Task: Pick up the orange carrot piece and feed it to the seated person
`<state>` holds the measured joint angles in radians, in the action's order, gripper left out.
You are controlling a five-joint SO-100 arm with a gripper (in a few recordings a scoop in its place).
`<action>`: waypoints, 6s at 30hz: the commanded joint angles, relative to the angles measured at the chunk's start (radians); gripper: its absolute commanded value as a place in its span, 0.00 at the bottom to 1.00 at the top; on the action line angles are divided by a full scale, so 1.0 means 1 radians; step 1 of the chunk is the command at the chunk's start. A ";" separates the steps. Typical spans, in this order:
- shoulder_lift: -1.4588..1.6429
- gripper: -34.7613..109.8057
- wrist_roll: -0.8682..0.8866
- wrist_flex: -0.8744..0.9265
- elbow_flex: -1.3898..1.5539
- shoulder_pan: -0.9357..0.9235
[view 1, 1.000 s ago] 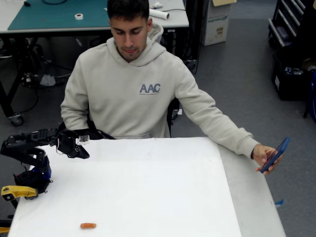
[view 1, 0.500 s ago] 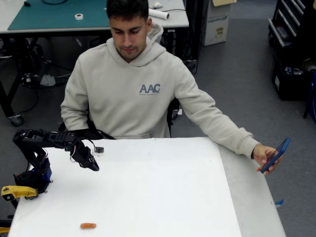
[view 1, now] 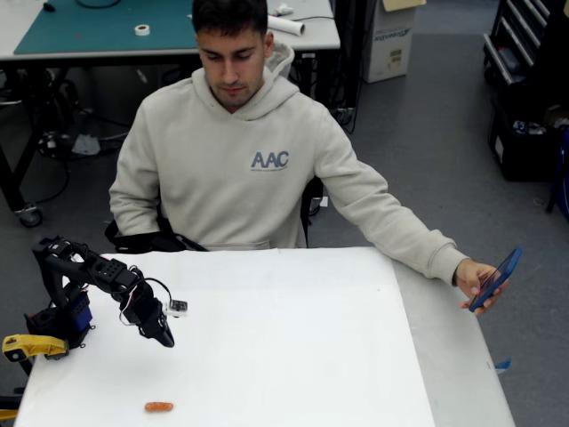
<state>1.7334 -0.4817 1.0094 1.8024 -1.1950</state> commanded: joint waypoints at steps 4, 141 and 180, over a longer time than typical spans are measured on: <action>-0.066 0.22 -0.020 0.011 -0.149 -0.091; -0.518 0.22 -0.037 -0.003 -2.034 0.469; -0.940 0.22 -0.946 -0.529 -2.118 1.069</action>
<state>0.7517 -1.4097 0.5308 -0.2746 -0.1396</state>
